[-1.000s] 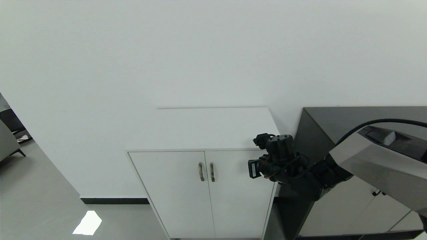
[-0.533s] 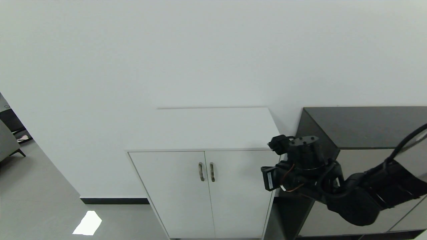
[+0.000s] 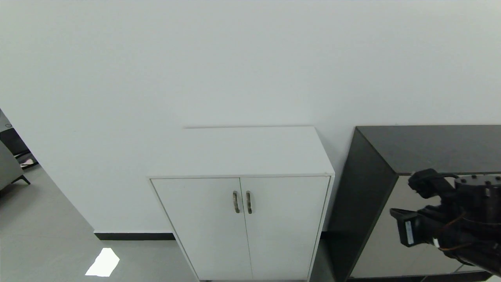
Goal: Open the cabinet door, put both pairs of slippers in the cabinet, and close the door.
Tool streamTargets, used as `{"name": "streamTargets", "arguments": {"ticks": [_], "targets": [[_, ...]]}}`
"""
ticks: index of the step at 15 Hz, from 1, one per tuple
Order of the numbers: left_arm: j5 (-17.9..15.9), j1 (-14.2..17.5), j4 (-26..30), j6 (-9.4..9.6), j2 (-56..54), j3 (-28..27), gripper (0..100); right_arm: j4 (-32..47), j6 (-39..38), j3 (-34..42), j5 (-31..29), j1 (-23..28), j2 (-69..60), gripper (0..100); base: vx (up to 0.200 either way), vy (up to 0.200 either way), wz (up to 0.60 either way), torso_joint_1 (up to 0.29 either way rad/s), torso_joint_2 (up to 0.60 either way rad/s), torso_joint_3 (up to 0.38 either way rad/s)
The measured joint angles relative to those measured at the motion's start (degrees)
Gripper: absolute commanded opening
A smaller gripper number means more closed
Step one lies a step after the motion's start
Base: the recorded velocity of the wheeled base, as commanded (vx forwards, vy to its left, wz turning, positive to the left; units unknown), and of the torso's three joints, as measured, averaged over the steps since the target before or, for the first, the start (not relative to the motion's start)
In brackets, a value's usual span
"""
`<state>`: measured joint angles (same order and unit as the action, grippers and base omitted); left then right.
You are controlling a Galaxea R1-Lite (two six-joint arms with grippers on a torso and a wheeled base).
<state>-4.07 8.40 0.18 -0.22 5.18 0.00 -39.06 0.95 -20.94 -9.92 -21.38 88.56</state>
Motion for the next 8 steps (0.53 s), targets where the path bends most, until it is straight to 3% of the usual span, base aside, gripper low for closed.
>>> {"name": "streamTargets", "arguments": {"ticks": [2, 8], "targets": [[0.0, 0.0, 0.0, 0.04, 0.0, 0.0, 0, -0.1, 0.4, 6.7, 0.8, 3.4, -5.3, 0, 0.0, 0.0, 0.0, 0.0, 0.0, 0.0], [0.0, 0.0, 0.0, 0.06, 0.0, 0.0, 0, 2.4, 0.0, 19.7, 2.2, 5.0, -16.5, 0, 0.0, 0.0, 0.0, 0.0, 0.0, 0.0]]}}
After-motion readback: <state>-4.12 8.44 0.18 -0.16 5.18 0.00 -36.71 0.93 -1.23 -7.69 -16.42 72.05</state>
